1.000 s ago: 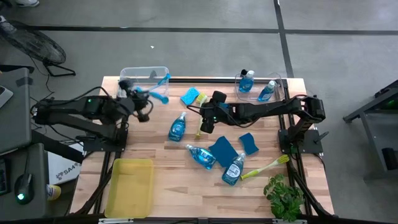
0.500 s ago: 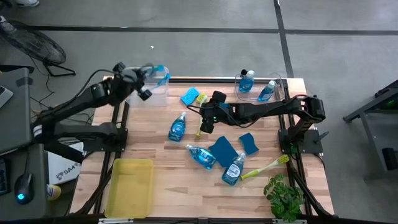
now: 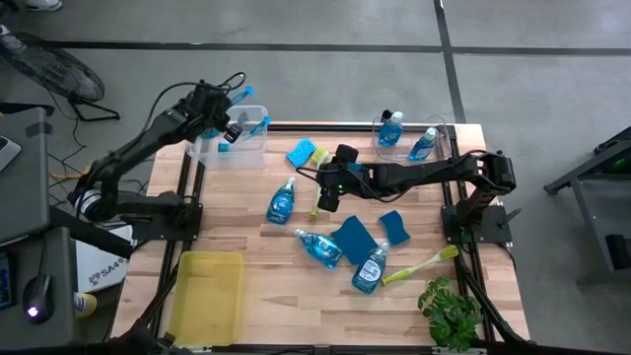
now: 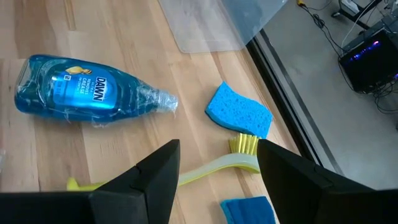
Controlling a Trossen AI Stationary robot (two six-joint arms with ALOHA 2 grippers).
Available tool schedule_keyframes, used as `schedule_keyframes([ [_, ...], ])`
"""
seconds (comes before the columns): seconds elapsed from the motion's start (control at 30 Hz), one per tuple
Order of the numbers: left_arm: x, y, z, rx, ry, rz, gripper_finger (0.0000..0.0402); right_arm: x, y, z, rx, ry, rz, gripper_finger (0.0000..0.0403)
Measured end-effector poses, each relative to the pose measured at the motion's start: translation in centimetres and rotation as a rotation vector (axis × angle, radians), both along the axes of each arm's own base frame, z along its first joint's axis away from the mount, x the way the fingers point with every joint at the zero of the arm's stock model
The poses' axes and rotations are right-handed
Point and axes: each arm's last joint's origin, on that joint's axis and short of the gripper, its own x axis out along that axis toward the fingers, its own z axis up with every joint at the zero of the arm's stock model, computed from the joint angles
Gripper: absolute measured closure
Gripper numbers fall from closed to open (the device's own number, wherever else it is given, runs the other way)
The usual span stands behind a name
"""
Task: Pick & Place Kitchen Sink Supplies
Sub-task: Put the blue dish brush into the white transparent bin
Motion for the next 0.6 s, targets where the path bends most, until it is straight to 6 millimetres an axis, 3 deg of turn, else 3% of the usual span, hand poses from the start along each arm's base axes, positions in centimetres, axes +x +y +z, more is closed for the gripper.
schedule_keyframes([
  [0.37, 0.9, 1.7, -3.5, -0.196, 0.087, 0.034, 0.0357, 0.0, 0.0, 0.0, 0.006, 0.0, 0.008, 0.0194],
  [0.6, 1.0, 1.7, -4.3, -0.261, 0.071, 0.061, 0.0357, 0.0, 0.0, 0.0, 0.01, -0.001, 0.008, 0.0194],
])
